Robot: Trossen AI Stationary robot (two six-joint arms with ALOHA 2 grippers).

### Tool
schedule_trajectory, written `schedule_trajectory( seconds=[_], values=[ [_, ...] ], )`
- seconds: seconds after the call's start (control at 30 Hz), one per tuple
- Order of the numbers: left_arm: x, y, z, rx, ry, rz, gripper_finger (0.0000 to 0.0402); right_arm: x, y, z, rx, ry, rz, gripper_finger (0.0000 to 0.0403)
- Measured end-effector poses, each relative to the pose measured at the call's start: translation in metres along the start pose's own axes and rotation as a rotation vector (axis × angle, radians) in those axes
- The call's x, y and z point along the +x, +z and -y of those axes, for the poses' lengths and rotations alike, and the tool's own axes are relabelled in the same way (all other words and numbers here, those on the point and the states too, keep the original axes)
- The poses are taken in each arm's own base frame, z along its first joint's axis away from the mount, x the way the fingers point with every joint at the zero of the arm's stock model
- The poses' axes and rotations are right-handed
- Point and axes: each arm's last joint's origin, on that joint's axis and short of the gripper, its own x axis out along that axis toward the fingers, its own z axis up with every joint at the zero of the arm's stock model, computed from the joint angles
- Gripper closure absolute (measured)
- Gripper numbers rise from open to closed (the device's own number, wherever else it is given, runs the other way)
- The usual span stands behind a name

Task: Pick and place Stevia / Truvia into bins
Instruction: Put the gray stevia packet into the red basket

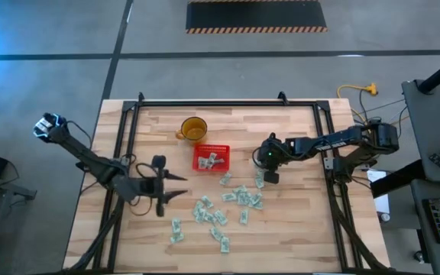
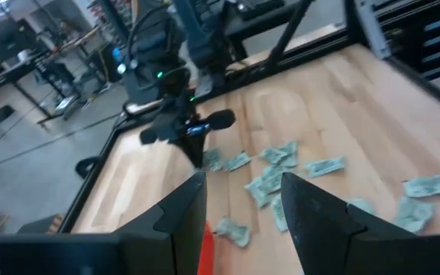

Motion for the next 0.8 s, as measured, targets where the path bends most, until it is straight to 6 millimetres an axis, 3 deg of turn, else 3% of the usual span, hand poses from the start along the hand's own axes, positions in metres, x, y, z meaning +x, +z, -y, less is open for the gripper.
schedule_trajectory(
  seconds=[0.27, 0.47, 0.8],
  values=[
    [-0.009, 0.002, 0.009, 0.012, -0.046, 0.026, 0.0249, -0.002, 0.001, 0.000, -0.032, -0.003, 0.017, 0.0394],
    [-0.010, 0.001, 0.009, 0.017, -0.047, 0.021, 0.0249, -0.014, 0.013, 0.000, -0.055, -0.008, 0.094, 0.0394],
    [-0.010, -0.021, 0.012, -0.051, -0.076, -0.144, 0.0249, -0.023, 0.037, -0.004, -0.136, -0.018, 0.339, 0.0394]
  ],
)
